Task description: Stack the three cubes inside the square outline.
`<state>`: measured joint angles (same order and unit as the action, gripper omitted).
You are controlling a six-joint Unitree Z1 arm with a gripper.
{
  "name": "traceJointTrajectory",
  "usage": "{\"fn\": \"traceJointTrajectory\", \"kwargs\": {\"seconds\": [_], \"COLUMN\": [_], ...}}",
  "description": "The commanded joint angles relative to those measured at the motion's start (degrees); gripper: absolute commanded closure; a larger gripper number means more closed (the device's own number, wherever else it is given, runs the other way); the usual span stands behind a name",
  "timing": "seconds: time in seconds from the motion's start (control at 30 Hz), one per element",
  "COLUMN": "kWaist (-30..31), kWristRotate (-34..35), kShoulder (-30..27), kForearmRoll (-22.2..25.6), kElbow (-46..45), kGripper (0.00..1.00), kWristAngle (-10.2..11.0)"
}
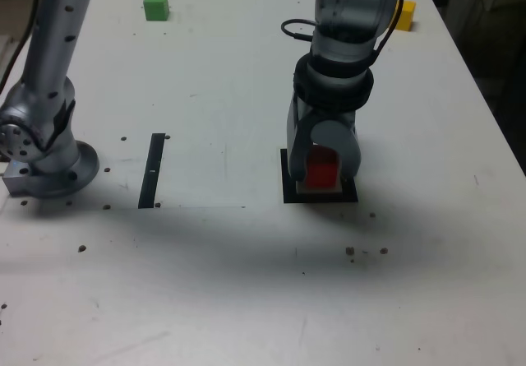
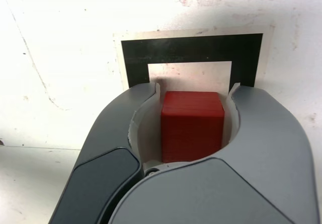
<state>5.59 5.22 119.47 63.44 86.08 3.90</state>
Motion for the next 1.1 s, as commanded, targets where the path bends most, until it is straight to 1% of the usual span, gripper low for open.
{"fn": "traceJointTrajectory", "kwargs": {"seconds": [0.0, 0.07, 0.1, 0.13, 0.57, 0.67, 0.9, 1.07], "kWaist": [0.04, 0.01, 0.00, -0.02, -0.05, -0.06, -1.57, -4.24], "kWristRotate": [0.14, 0.17, 0.16, 0.10, -0.34, -0.24, -0.27, -1.96], "kShoulder": [0.65, 0.60, 0.50, 0.36, -3.53, -4.45, -7.03, -7.73], "kForearmRoll": [-0.16, -0.19, -0.32, -0.43, -1.10, -0.81, 1.38, 1.34], "kElbow": [-0.58, -0.94, -1.17, -1.34, -3.76, -3.95, -3.67, -3.26], "kGripper": [0.26, 0.07, 0.01, 0.00, 0.00, 0.00, 0.00, 0.01], "kWristAngle": [0.20, 0.22, 0.23, 0.26, 1.29, 2.06, 4.90, 5.82]}}
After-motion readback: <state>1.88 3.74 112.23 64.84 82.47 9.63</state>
